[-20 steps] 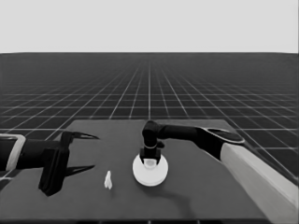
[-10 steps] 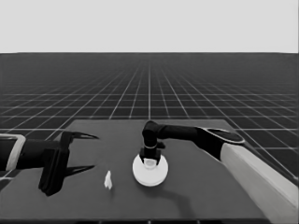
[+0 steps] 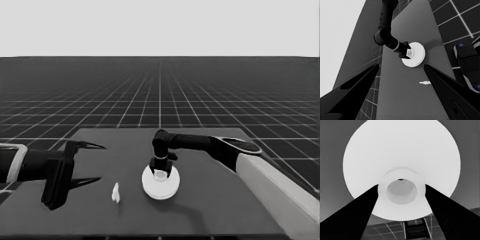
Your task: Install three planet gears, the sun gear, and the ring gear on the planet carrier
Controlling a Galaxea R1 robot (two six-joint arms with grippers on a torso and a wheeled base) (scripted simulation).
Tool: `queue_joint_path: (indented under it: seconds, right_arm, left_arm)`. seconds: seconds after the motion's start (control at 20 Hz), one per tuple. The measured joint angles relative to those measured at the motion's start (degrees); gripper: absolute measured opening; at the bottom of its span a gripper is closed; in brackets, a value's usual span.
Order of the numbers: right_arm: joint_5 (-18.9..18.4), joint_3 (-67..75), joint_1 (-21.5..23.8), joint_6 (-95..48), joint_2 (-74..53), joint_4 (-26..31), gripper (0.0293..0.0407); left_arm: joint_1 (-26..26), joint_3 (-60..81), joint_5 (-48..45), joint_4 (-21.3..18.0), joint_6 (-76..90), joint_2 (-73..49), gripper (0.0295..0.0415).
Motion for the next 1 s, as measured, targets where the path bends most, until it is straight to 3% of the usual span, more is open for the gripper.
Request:
queue_joint_path:
  seconds: [1.0]
  right_arm:
    - [0.0, 0.0, 0.0, 10.0, 0.0, 0.0, 0.0348]
  left_arm:
    - [0.0, 0.0, 0.0, 0.0, 0.0, 0.0, 0.0385]
